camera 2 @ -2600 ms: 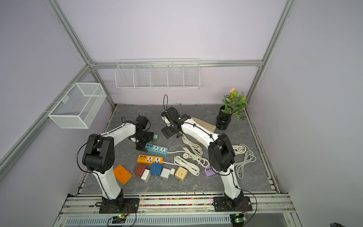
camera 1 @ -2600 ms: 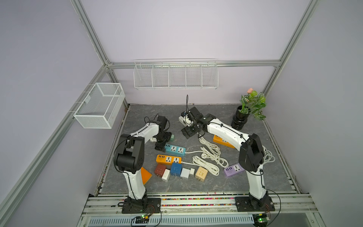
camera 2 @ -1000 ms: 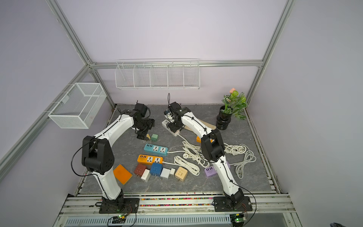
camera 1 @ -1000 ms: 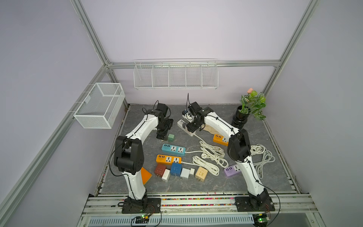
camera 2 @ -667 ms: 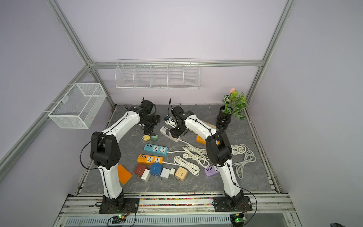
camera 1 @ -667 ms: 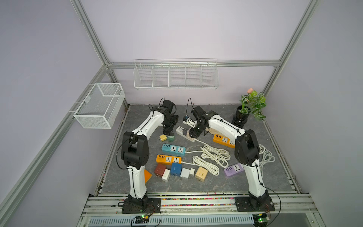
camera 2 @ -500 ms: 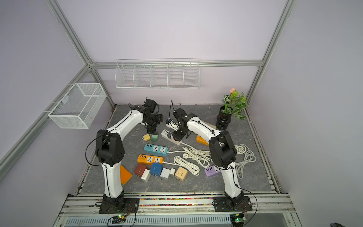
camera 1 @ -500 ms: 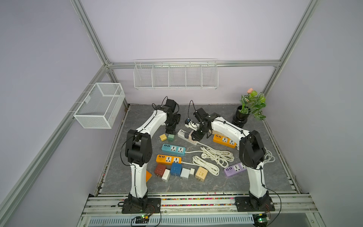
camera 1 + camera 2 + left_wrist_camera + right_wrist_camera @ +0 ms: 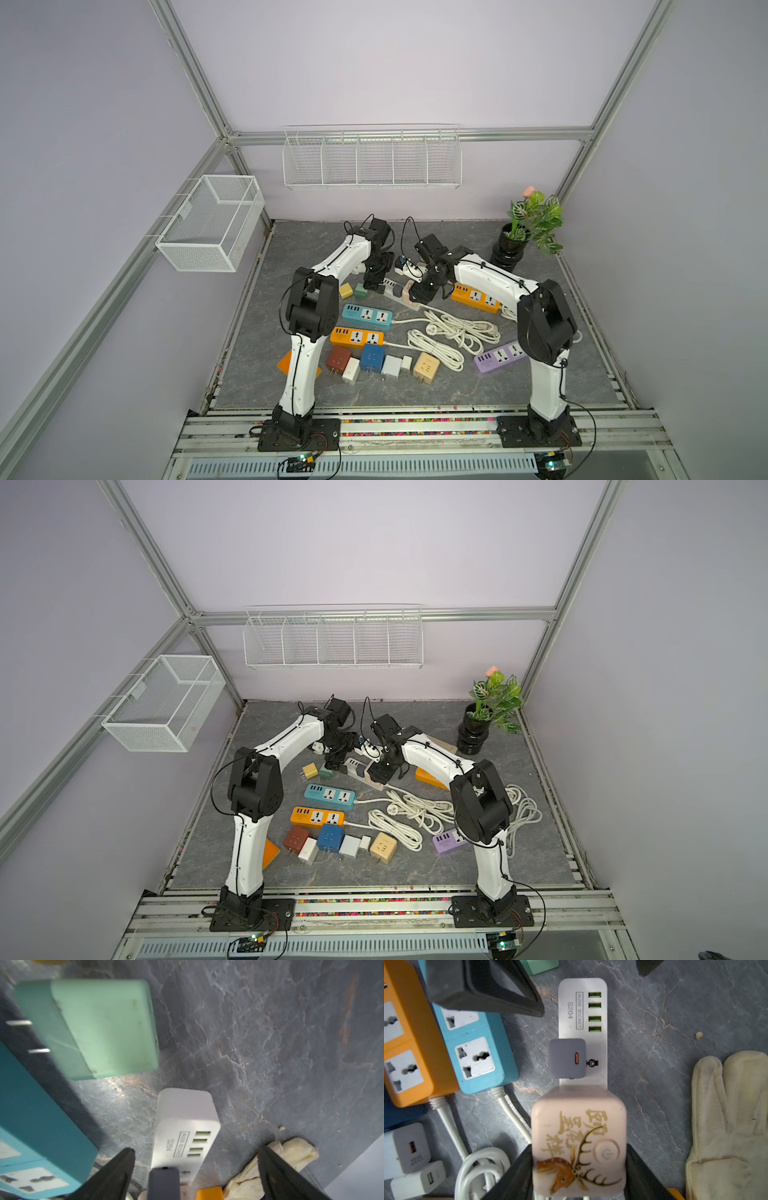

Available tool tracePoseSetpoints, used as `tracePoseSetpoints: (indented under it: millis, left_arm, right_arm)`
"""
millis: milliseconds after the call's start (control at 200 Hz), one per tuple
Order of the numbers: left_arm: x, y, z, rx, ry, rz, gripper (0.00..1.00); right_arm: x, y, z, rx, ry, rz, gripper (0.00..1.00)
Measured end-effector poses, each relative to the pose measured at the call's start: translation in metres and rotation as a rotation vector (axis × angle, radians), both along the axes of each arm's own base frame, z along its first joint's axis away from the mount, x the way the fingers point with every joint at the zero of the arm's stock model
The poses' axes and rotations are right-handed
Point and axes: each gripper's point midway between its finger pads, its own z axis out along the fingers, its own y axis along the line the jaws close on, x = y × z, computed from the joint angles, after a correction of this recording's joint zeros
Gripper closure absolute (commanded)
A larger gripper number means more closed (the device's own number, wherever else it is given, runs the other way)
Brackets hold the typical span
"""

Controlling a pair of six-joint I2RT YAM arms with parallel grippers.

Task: Pull the plug off the socket
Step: Move the socket to the center of the board, then remove the plug from the socket.

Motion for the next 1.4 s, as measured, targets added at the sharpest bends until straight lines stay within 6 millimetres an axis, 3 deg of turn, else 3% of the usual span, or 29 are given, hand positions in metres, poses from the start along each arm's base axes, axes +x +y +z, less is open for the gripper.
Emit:
tracePoseSetpoints:
  millis: [275,305,430,735,985,1210,1400]
  left_arm:
    - [-0.003,-0.001,-0.017,-0.004,0.020,-0.006,0.18]
    - [-0.004,-0.001,-0.021,0.000,0.025,-0.007,0.19]
    - [-0.009,0.002,-0.034,0.013,0.049,-0.014,0.27]
    - [-0.013,0.004,-0.040,0.021,0.059,-0.023,0.48]
    - [-0.014,0.006,-0.039,0.023,0.054,-0.024,0.65]
    - [-0.014,0.006,-0.039,0.024,0.051,-0.029,0.75]
    - [-0.014,0.007,-0.039,0.028,0.052,-0.030,0.91]
  right_arm:
    - [-0.008,-0.006,-0.010,-0.015,0.013,-0.026,0.17]
    - [-0.010,-0.008,-0.012,-0.021,0.018,-0.030,0.10]
    - [-0.009,-0.010,-0.013,-0.031,0.018,-0.045,0.07]
    - [-0.001,-0.003,-0.008,-0.012,0.011,-0.063,0.18]
    - [-0.002,0.002,-0.021,-0.025,0.033,-0.054,0.21]
    - [0.000,0.001,-0.022,-0.039,0.026,-0.059,0.31]
    - [0.000,0.001,-0.023,-0.059,0.020,-0.050,0.43]
